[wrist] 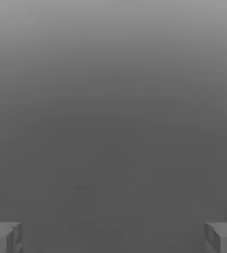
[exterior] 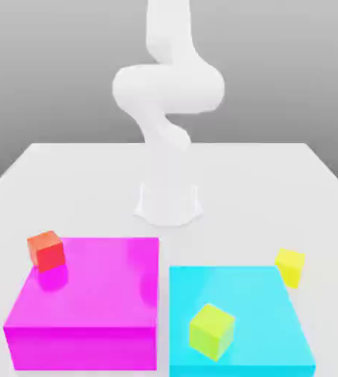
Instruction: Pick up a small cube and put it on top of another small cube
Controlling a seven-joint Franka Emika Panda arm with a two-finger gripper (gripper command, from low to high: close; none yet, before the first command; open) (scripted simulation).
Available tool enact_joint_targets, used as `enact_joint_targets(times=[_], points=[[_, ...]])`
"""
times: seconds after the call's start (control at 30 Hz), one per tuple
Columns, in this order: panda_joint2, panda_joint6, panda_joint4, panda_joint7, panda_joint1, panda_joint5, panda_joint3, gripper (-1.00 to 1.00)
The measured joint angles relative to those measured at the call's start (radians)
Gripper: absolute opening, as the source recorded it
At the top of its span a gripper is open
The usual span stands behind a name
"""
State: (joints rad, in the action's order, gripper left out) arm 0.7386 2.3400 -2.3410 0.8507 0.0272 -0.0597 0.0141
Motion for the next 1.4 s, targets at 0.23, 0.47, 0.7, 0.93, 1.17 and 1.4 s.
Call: enact_joint_targets(times=[0.23,0.47,0.7,0.93,1.17,1.4], points=[[-0.176,0.107,-0.114,0.163,0.08,-0.145,0.076,0.0],[-0.343,0.211,-0.225,0.356,0.144,-0.242,0.204,0.0],[-0.508,0.328,-0.34,0.608,0.193,-0.257,0.355,0.0],[-0.676,0.462,-0.462,0.988,0.208,-0.092,0.498,0.0],[-0.878,0.605,-0.474,1.378,0.323,0.327,0.336,0.0],[-1.013,0.711,-0.444,1.499,0.502,0.477,0.123,-1.0]])
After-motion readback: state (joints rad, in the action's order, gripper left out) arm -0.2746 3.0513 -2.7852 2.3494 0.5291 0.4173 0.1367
